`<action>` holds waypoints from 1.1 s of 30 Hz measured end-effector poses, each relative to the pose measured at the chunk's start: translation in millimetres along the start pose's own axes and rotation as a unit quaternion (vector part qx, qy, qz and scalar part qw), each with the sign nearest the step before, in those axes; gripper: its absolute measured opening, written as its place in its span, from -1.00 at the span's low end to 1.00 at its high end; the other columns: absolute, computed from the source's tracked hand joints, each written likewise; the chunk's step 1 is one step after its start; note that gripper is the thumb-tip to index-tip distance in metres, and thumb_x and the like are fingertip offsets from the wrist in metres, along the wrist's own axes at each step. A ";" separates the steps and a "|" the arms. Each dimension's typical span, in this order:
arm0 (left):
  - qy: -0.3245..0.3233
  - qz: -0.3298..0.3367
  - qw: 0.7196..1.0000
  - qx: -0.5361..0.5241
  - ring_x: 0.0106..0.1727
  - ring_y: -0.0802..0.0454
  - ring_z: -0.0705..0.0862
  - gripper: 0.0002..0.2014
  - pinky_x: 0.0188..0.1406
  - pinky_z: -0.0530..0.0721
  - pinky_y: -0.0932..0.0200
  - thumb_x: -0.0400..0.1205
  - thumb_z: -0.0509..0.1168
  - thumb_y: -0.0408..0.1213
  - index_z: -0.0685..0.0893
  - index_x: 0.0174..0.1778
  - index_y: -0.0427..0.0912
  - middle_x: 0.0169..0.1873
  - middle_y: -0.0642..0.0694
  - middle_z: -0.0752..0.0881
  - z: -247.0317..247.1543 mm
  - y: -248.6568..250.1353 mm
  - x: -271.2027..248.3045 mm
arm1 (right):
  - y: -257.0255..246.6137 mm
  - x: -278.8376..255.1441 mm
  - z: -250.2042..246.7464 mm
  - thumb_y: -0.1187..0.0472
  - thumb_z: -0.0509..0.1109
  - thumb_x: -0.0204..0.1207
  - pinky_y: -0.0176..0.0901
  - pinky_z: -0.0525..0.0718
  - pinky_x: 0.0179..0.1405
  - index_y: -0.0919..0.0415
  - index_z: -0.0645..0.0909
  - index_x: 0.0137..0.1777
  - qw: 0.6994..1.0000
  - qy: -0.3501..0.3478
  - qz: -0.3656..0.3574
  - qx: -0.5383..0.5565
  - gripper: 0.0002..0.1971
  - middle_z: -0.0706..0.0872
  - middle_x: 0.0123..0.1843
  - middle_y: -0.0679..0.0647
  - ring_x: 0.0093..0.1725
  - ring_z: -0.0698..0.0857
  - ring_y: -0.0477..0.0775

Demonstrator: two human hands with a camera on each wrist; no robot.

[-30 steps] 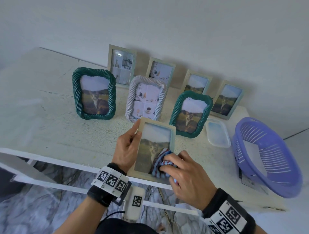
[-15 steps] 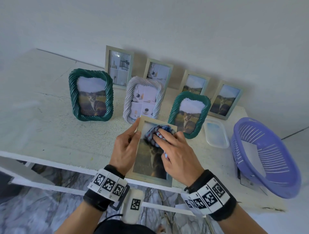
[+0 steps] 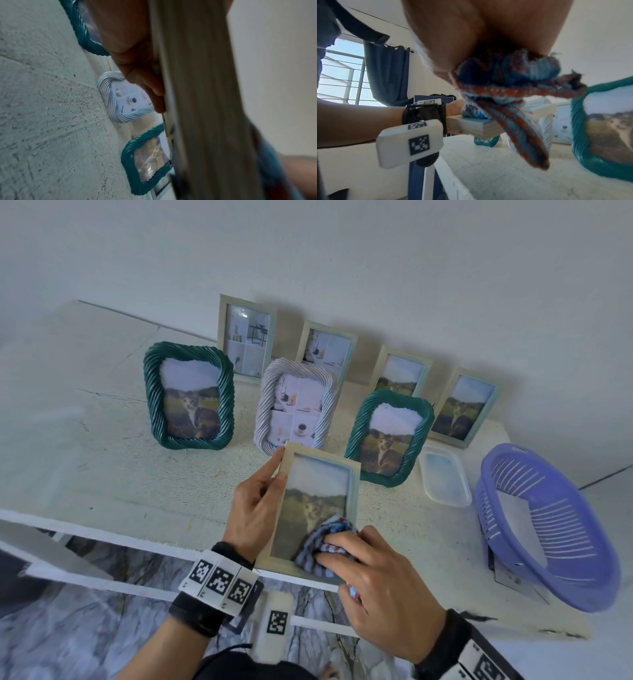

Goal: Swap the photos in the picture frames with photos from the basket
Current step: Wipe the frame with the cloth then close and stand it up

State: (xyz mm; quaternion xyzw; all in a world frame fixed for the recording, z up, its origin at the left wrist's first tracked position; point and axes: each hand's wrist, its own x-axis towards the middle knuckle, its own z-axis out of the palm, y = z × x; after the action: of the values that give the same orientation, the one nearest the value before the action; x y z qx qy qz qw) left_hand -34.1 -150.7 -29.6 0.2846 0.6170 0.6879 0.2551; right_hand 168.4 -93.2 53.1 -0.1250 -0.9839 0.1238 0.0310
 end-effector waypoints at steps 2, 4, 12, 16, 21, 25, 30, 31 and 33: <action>0.002 0.007 1.000 0.008 -0.47 0.08 0.25 -0.55 -0.43 0.27 0.21 0.70 0.19 -0.23 0.47 0.55 0.03 -0.49 -0.05 0.28 0.4 -0.4 -0.4 | 5.7 -4.2 -8.3 0.19 0.19 0.41 -0.18 0.69 -0.30 0.04 0.71 0.09 1.000 0.001 0.009 0.006 -0.66 0.61 0.16 -0.14 -0.06 0.50 -0.02; 0.002 0.011 1.000 0.010 -0.46 0.14 0.30 -0.57 -0.44 0.33 0.30 0.72 0.19 -0.25 0.47 0.52 0.12 -0.50 0.05 0.32 0.1 -0.4 -0.2 | 15.3 -9.1 -17.0 0.17 0.17 0.43 -0.20 0.65 -0.19 0.04 0.72 0.06 0.999 0.005 0.025 0.048 -0.67 0.62 0.15 -0.20 -0.04 0.52 -0.04; 0.016 -0.007 0.999 -0.027 -0.18 -0.04 0.47 -0.55 -0.11 0.45 0.00 0.62 0.23 0.00 0.53 0.48 0.27 -0.20 -0.09 0.50 -14.6 -4.4 13.1 | 104.4 -23.4 -28.5 0.37 0.34 0.54 -0.20 0.55 0.09 0.15 0.69 0.26 0.971 0.028 0.215 0.104 -0.68 0.70 0.19 -0.06 0.12 0.66 -0.01; 0.006 -0.016 0.999 -0.043 -0.07 -0.09 0.46 -0.49 -0.05 0.41 -0.11 0.54 0.25 0.11 0.54 0.46 0.29 -0.08 -0.13 0.50 -12.9 -6.9 15.8 | 166.2 -0.5 -15.9 0.33 0.31 0.58 0.02 0.64 0.11 0.18 0.64 0.34 0.947 0.023 0.321 0.002 -0.65 0.67 0.22 0.24 0.04 0.70 0.29; -0.007 -0.013 0.999 -0.039 -0.09 -0.08 0.46 -0.49 -0.05 0.40 -0.09 0.54 0.25 0.11 0.53 0.47 0.28 -0.10 -0.13 0.50 -9.9 -9.1 14.3 | 217.0 46.9 -11.2 0.18 0.26 0.62 0.12 0.45 0.37 0.23 0.41 0.54 0.905 0.000 0.419 -0.071 -0.51 0.47 0.46 0.35 0.33 0.52 0.46; -0.009 -0.017 0.999 -0.041 -0.05 -0.09 0.46 -0.49 -0.02 0.41 -0.10 0.53 0.25 0.11 0.53 0.46 0.32 -0.06 -0.11 0.49 -14.0 -6.4 16.0 | 249.5 62.0 4.4 0.10 0.20 0.64 0.14 0.45 0.40 0.23 0.30 0.59 0.881 -0.042 0.468 -0.058 -0.47 0.37 0.55 0.29 0.42 0.44 0.46; -0.006 -0.022 0.998 -0.053 -0.03 -0.10 0.47 -0.50 -0.01 0.41 -0.13 0.53 0.26 0.12 0.54 0.44 0.34 -0.03 -0.11 0.48 -14.8 -5.4 16.9 | 251.6 55.5 13.2 0.13 0.20 0.62 0.16 0.47 0.44 0.19 0.19 0.65 0.874 -0.036 0.484 -0.032 -0.40 0.29 0.61 0.32 0.46 0.43 0.44; -0.005 -0.023 0.998 -0.054 -0.04 -0.11 0.47 -0.49 -0.01 0.42 -0.13 0.52 0.26 0.12 0.53 0.45 0.33 -0.04 -0.12 0.49 -13.8 -5.2 17.4 | 245.7 52.4 10.8 0.13 0.21 0.63 0.17 0.46 0.43 0.15 0.17 0.66 0.877 -0.025 0.480 -0.028 -0.39 0.24 0.63 0.31 0.47 0.41 0.46; -0.010 -0.023 0.998 -0.054 -0.06 -0.12 0.48 -0.48 -0.03 0.43 -0.13 0.53 0.25 0.12 0.52 0.47 0.32 -0.07 -0.13 0.51 -11.1 -4.2 17.7 | 226.8 45.0 4.8 0.14 0.23 0.62 0.19 0.43 0.42 0.14 0.24 0.65 0.889 0.023 0.456 -0.031 -0.42 0.22 0.64 0.31 0.47 0.37 0.48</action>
State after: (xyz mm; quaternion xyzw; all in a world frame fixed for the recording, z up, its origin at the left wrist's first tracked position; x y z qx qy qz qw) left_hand -54.5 -145.6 -33.3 0.2631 0.5824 0.7114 0.2923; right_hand 178.5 129.8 -7.2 -0.5639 -0.8208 0.0906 -0.0102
